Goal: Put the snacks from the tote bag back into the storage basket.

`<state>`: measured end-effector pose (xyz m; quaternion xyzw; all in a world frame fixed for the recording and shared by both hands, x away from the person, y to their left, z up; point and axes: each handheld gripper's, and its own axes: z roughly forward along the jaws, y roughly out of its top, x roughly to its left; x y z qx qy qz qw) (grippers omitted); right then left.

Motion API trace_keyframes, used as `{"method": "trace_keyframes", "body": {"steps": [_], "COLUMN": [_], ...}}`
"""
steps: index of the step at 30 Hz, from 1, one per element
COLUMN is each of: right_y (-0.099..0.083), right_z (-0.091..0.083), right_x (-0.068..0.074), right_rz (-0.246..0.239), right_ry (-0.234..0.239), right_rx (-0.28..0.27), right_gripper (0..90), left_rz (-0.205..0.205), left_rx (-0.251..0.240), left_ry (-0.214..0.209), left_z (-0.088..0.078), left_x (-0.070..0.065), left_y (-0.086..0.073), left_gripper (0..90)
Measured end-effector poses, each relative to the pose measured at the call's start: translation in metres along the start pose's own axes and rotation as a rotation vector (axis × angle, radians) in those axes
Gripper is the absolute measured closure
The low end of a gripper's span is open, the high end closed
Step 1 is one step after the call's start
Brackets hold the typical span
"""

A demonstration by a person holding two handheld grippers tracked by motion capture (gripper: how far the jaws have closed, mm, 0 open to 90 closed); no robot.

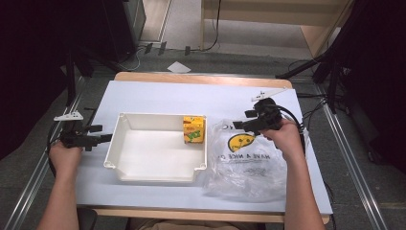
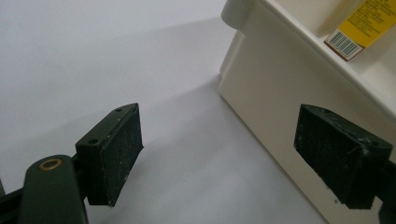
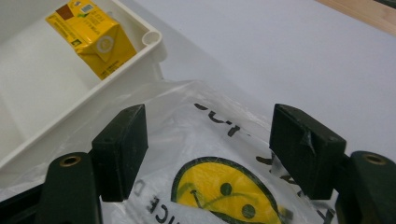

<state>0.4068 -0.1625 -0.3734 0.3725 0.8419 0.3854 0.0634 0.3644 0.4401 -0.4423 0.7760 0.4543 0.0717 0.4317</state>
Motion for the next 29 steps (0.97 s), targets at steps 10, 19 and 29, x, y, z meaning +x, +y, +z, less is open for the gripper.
{"method": "trace_keyframes", "body": {"steps": [10,19,29], "right_y": [-0.008,-0.008,-0.006], "right_z": [-0.003,-0.003,-0.001], "right_x": [-0.012,-0.011,-0.006], "right_rz": [0.023,0.022,-0.033], "right_ry": [-0.011,-0.016,-0.046], "right_rx": [-0.003,0.009,-0.022], "right_gripper": [24.6,24.7,23.4], "left_rz": [-0.004,-0.004,-0.003], "left_rx": [0.001,0.002,0.004], "left_ry": [0.001,0.000,-0.004], "left_z": [0.000,0.001,0.001], "left_x": [0.000,0.000,0.000], "left_y": [0.000,0.000,0.000], "left_gripper": [16.3,16.3,16.3]}}
